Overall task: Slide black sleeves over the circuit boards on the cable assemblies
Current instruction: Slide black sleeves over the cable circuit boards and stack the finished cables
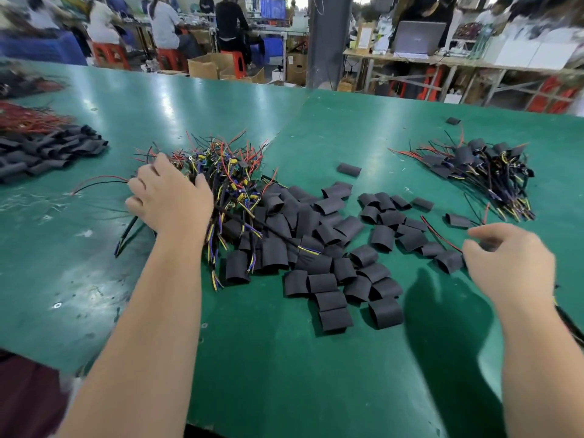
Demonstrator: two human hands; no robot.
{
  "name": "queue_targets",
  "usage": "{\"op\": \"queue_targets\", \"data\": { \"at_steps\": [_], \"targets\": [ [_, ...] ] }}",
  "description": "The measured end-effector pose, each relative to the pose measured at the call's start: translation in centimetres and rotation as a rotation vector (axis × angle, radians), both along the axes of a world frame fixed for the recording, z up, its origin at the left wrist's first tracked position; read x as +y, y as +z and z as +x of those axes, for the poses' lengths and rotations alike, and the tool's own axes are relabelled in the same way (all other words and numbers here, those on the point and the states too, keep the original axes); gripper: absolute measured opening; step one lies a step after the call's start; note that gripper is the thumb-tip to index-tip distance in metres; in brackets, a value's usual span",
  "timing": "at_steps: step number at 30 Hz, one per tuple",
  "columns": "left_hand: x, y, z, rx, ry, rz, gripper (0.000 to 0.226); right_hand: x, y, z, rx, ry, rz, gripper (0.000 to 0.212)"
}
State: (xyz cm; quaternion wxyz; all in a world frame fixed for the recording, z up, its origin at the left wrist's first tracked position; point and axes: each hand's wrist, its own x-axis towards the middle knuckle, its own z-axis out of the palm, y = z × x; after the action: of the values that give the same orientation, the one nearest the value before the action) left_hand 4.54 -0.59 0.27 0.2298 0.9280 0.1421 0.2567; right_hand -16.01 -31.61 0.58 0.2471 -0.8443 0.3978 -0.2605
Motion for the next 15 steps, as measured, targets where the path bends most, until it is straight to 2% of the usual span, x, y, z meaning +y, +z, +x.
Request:
{"op": "queue_targets", "data": {
  "at_steps": [2, 4, 8, 10, 15],
  "targets": [
    [0.6, 0.4, 1.1, 0.095, -0.039, 0.137, 0.031, 0.3, 0.0, 0.2, -0.013, 0.022, -0.009, 0.024],
    [0.9, 0.9, 1.8, 0.115, -0.065, 0.199, 0.026, 0.7, 0.0, 0.4, -0.028, 0.043, -0.022, 0.022],
    [0.6, 1.1, 2.3, 0.197, -0.102, 0.231, 0.049, 1.2, -0.1, 0.7, -0.04, 0.088, -0.015, 0.02],
    [0.7, 1.1, 2.6, 0.229, -0.119, 0.179, 0.047, 1.4, -0.3, 0.8, -0.041, 0.109, -0.008, 0.019],
    [1.2, 2.3, 2.4, 0.197, -0.201, -0.158, 0.028, 1.5, -0.6, 1.0, -0.095, 0.148, 0.004, 0.016]
  ]
}}
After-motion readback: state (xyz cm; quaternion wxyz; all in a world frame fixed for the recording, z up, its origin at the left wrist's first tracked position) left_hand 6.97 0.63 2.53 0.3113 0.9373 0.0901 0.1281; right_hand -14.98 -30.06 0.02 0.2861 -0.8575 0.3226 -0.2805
